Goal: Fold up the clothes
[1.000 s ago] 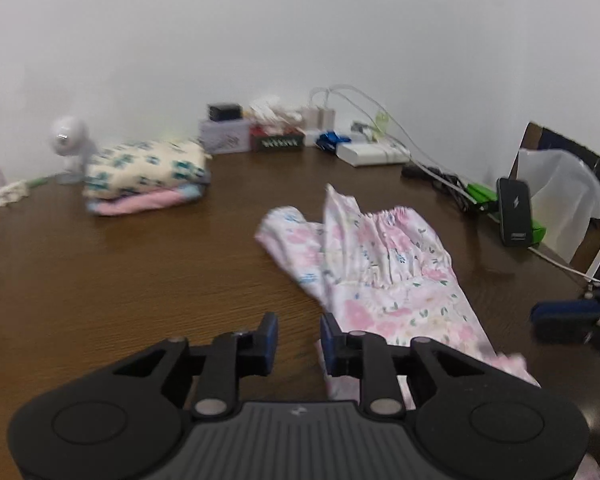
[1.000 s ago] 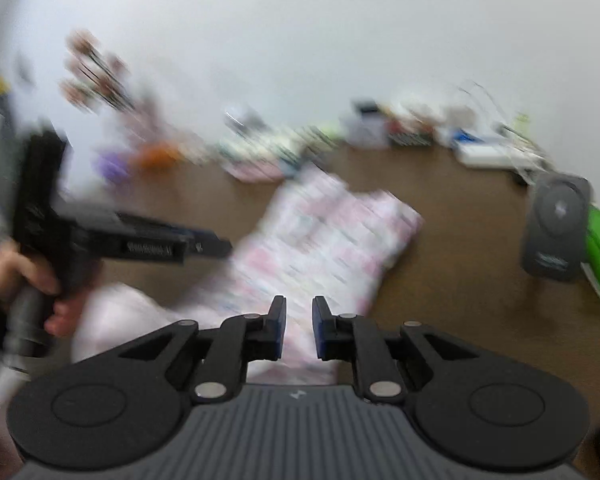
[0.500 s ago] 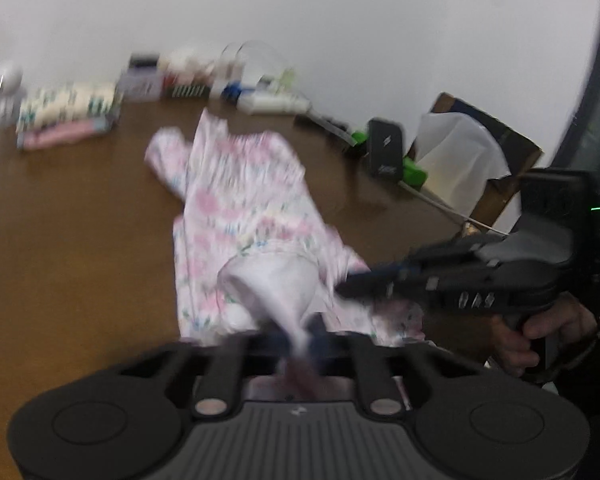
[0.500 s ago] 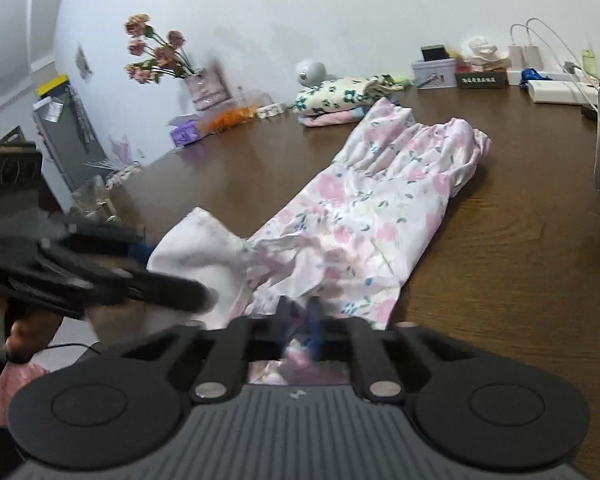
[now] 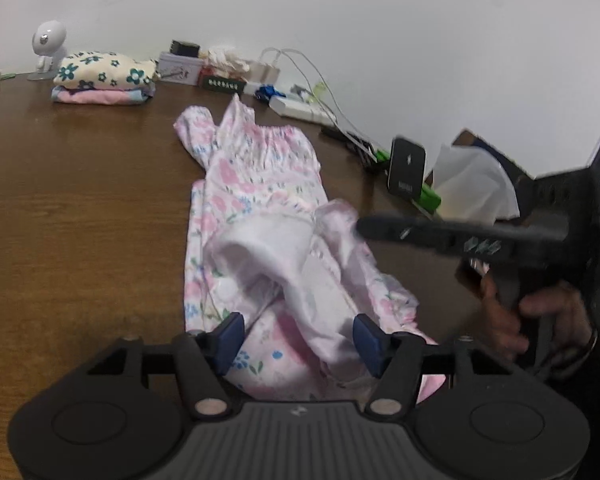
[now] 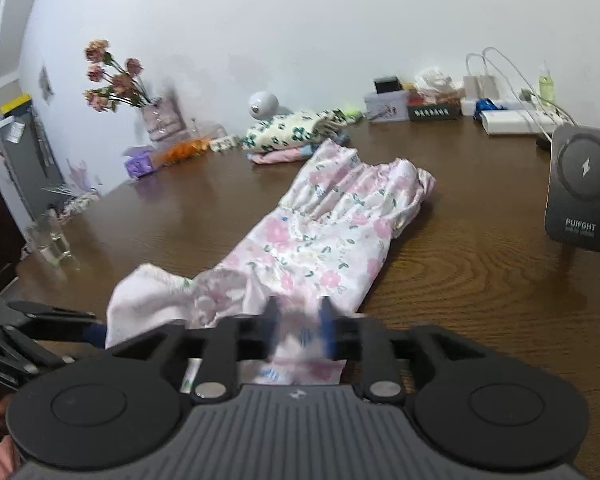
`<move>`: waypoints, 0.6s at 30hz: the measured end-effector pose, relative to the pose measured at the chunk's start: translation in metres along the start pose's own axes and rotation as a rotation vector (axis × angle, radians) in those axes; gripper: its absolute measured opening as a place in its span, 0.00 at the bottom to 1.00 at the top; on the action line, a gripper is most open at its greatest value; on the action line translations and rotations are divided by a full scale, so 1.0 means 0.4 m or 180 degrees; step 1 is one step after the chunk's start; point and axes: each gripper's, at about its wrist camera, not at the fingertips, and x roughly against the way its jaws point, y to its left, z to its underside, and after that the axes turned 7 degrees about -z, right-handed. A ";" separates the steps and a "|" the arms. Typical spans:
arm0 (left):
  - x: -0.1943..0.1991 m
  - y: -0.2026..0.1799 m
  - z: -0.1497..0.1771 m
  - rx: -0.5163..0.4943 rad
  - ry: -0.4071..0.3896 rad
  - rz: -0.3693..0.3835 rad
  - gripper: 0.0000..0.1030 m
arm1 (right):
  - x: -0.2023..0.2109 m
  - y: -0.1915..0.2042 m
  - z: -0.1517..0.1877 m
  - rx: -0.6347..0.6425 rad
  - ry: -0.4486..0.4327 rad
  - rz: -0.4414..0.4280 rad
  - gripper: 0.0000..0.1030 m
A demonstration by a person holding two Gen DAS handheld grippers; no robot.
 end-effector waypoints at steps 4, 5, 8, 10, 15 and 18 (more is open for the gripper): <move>0.005 0.013 -0.002 -0.0115 0.0066 -0.0017 0.23 | 0.047 0.027 0.018 0.0067 -0.0007 -0.0471 0.45; 0.004 0.020 -0.001 -0.0108 0.0082 -0.0022 0.14 | 0.048 0.037 0.026 0.0098 0.0043 -0.0628 0.47; 0.025 0.037 0.006 -0.0031 0.0062 0.0041 0.09 | 0.016 0.076 0.058 0.0206 0.0286 -0.0839 0.48; 0.048 0.042 0.020 -0.0020 0.0063 0.0067 0.09 | -0.016 0.103 0.078 0.0268 0.0392 -0.0545 0.38; 0.118 0.073 0.046 -0.0021 -0.0059 0.0184 0.28 | -0.038 0.117 0.083 0.0179 0.0385 -0.0167 0.19; 0.132 0.069 0.028 -0.0219 -0.0288 0.0180 0.48 | -0.022 0.137 0.055 0.0156 0.0221 -0.0174 0.30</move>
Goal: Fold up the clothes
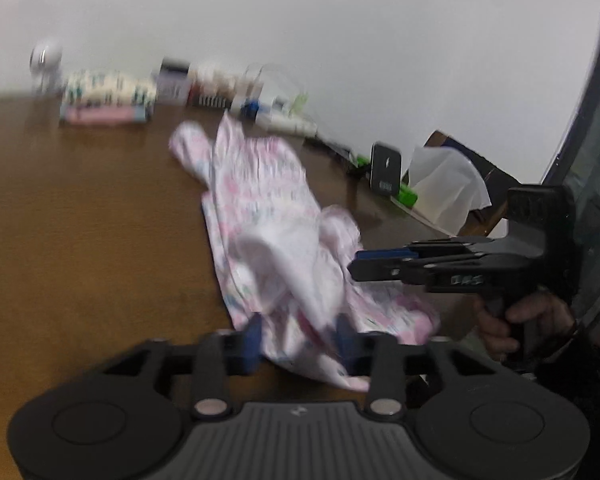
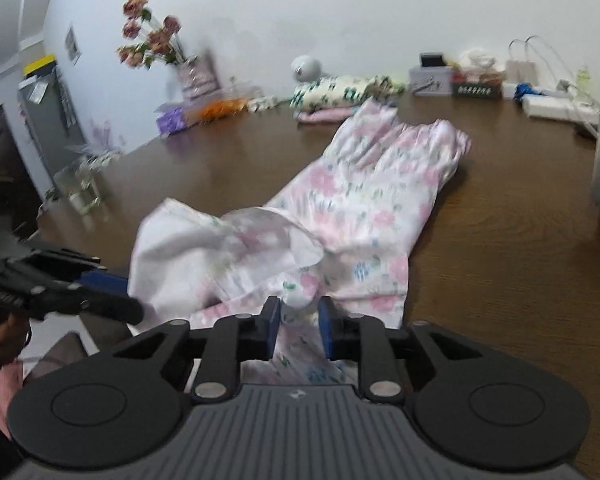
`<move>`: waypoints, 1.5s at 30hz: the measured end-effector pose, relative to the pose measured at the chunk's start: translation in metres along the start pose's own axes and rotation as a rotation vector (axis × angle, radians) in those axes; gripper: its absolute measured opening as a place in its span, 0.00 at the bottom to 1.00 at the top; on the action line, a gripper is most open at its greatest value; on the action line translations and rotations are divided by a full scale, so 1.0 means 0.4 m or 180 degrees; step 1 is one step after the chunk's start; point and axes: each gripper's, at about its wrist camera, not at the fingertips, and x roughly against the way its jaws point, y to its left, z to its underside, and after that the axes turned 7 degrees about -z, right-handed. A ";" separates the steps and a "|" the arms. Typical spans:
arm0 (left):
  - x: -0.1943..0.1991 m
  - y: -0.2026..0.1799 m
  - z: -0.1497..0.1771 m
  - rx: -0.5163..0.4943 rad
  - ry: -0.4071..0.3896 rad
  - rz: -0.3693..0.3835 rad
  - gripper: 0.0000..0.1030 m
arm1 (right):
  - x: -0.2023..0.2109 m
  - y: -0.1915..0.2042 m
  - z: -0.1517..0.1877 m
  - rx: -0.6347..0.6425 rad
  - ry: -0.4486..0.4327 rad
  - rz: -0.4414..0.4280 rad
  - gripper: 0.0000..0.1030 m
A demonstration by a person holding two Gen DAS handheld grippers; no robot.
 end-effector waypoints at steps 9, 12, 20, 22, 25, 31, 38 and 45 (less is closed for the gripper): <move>-0.005 -0.023 0.027 -0.0805 -0.0136 0.0361 0.48 | -0.111 0.029 -0.088 -0.0109 0.0129 -0.0244 0.57; 0.007 0.005 0.039 -0.0674 -0.0228 0.0231 0.58 | -0.159 0.018 -0.081 -0.0105 0.0369 -0.0103 0.15; -0.030 -0.015 0.002 -0.0637 -0.0329 0.0474 0.59 | 0.083 -0.038 -0.098 -0.0372 -0.0665 -0.0593 0.14; -0.062 -0.035 -0.002 -0.0712 -0.0228 0.0499 0.51 | 0.125 -0.054 -0.093 -0.0473 -0.0842 -0.0692 0.14; -0.102 -0.035 -0.001 -0.0601 -0.0002 0.0465 0.14 | 0.145 -0.074 -0.081 -0.0588 -0.0983 -0.0822 0.14; -0.039 0.005 0.045 -0.0212 -0.0079 0.0437 0.01 | 0.128 -0.060 -0.070 -0.0484 -0.0918 -0.0725 0.14; 0.037 -0.021 0.112 -0.0254 0.0118 0.0343 0.03 | -0.022 -0.033 -0.083 -0.0230 -0.0404 -0.0209 0.15; 0.066 -0.022 0.070 -0.0273 -0.0169 0.0202 0.49 | -0.060 -0.034 -0.054 -0.0143 -0.0184 0.0065 0.33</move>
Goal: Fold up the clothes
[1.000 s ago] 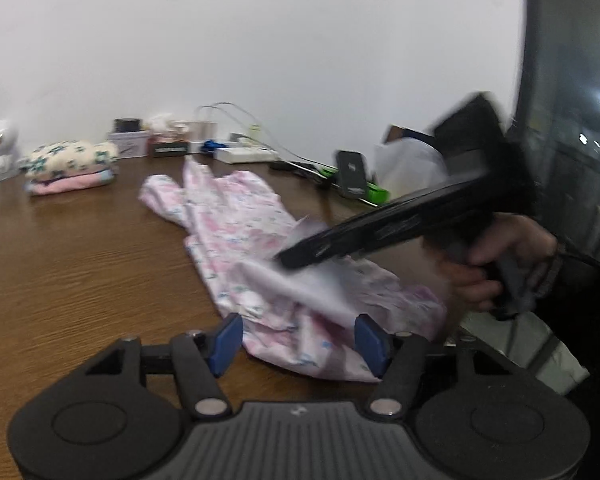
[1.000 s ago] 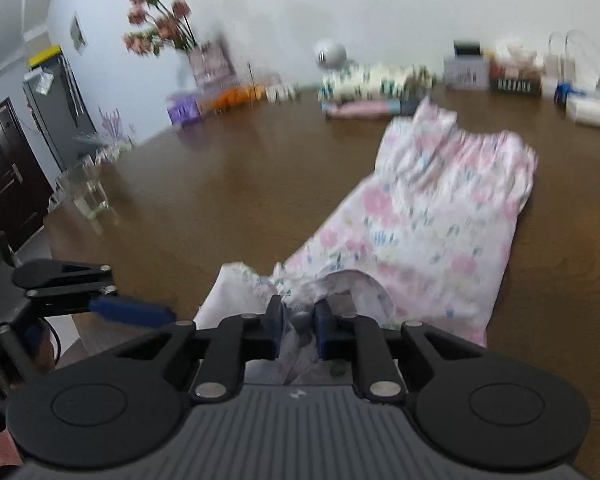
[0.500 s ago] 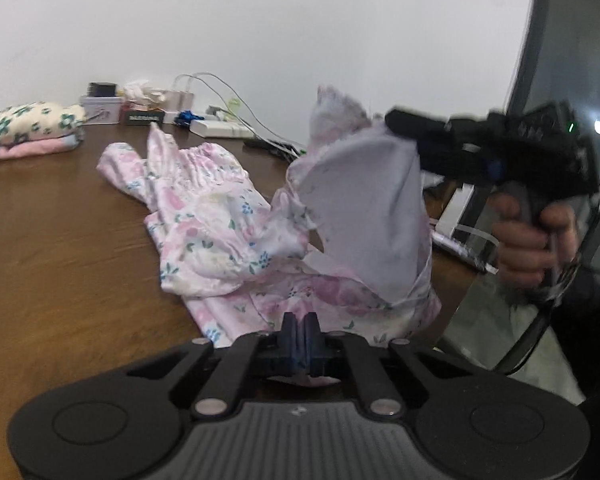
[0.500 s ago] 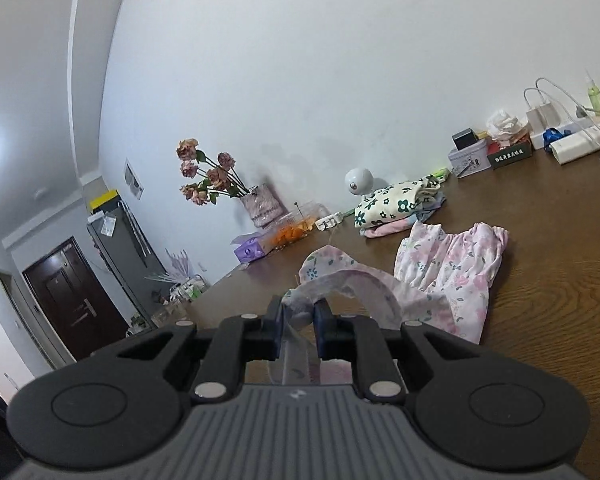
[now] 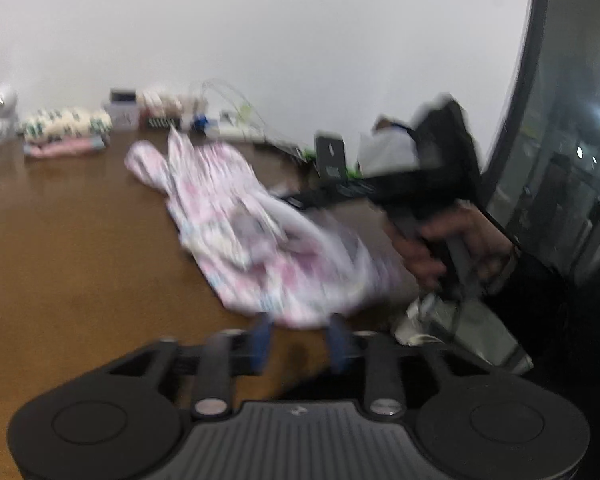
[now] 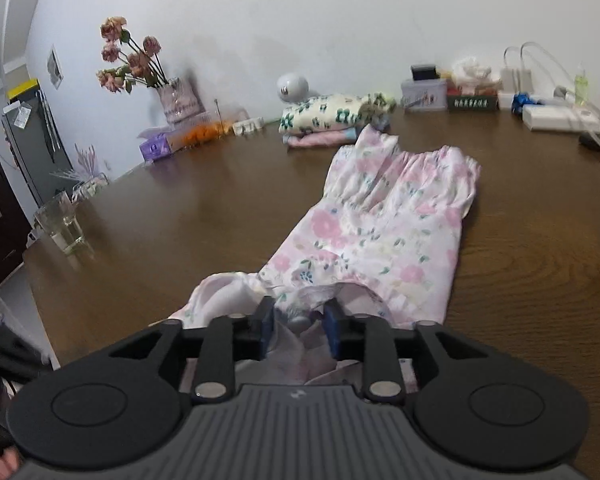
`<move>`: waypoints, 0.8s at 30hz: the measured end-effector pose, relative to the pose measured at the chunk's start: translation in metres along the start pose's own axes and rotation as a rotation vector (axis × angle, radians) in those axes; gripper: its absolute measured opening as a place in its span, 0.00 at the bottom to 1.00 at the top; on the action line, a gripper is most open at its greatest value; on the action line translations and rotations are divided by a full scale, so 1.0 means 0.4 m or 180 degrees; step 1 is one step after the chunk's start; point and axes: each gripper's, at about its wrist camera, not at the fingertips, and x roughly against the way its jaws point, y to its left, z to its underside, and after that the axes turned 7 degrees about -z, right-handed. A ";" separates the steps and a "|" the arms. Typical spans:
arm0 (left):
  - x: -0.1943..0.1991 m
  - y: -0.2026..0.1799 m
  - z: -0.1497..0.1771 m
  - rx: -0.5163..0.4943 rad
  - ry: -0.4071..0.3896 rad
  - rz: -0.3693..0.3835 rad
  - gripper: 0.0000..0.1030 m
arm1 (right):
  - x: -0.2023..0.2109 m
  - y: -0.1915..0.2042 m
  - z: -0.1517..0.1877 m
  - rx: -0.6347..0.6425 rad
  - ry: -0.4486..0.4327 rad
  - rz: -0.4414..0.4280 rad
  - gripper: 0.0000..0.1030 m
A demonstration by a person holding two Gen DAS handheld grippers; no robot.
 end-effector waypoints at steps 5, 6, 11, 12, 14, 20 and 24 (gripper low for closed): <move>-0.091 0.025 -0.040 0.0305 0.0166 -0.0033 0.56 | 0.139 -0.009 -0.003 0.0083 -0.0316 0.0041 0.54; -0.108 0.031 -0.039 0.0363 0.0194 -0.0019 0.57 | 0.150 -0.011 0.004 0.0070 -0.0299 0.0077 0.55; -0.130 0.083 -0.060 0.0816 0.0152 0.0050 0.63 | 0.175 -0.023 0.050 -0.0063 -0.0195 0.0122 0.56; -0.135 0.094 -0.068 0.0907 0.0132 0.0062 0.67 | 0.173 -0.029 0.057 -0.0107 -0.0194 0.0084 0.57; -0.147 0.109 -0.088 0.1025 0.0114 0.0074 0.73 | 0.148 -0.039 0.055 -0.0184 -0.0163 0.0079 0.58; -0.191 0.064 -0.139 0.0775 0.0097 0.0355 0.44 | 0.068 -0.054 0.051 -0.0349 -0.0004 -0.0140 0.21; -0.204 0.058 -0.134 0.0770 0.0113 0.0678 0.31 | 0.053 -0.065 0.052 -0.0550 -0.0074 -0.0560 0.04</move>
